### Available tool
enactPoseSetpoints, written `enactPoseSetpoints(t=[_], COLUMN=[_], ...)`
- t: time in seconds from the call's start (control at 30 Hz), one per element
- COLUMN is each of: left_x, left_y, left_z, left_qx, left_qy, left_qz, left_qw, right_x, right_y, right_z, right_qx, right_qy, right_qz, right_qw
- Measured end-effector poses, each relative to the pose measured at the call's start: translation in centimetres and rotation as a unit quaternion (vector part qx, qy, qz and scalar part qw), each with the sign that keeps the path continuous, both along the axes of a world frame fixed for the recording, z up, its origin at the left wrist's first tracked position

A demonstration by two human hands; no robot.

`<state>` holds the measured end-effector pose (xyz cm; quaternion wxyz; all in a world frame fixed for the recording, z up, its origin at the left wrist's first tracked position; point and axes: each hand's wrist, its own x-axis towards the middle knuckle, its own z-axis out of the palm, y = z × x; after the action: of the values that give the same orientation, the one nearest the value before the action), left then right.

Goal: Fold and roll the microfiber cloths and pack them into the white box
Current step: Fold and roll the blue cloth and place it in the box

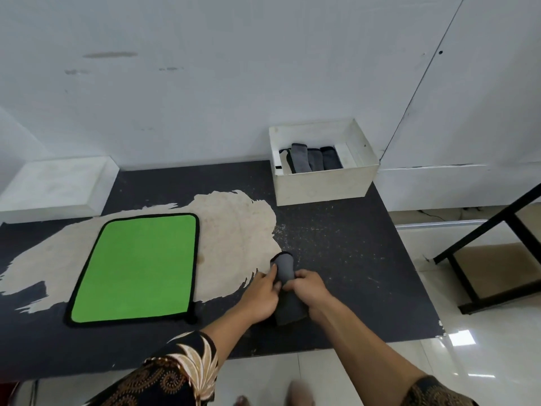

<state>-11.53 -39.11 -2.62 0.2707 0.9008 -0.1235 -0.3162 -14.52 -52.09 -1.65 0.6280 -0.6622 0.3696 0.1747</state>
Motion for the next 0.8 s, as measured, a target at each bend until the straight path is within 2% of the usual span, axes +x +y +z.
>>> enactPoseSetpoints(t=[0.13, 0.3, 0.53, 0.8], left_x=[1.4, 3.7, 5.6, 9.4], left_y=[0.6, 1.2, 0.4, -4.5], left_z=[2.8, 6.1, 9.2, 9.7], left_qx=[-0.104, -0.161, -0.221, -0.167], left_qy=[-0.023, -0.114, -0.191, -0.215], left_qz=[0.034, 0.031, -0.018, -0.062], left_qw=[0.994, 0.980, 0.956, 0.960], right_x=[1.0, 2.6, 5.1, 9.7], right_y=[1.0, 1.6, 0.4, -4.5], right_z=[2.1, 5.3, 9.5, 9.4], right_qx=[0.145, 0.212, 0.133, 0.090], right_qy=[-0.053, -0.140, -0.235, -0.261], right_qz=[-0.098, -0.178, -0.184, -0.207], right_qw=[0.983, 0.951, 0.945, 0.939])
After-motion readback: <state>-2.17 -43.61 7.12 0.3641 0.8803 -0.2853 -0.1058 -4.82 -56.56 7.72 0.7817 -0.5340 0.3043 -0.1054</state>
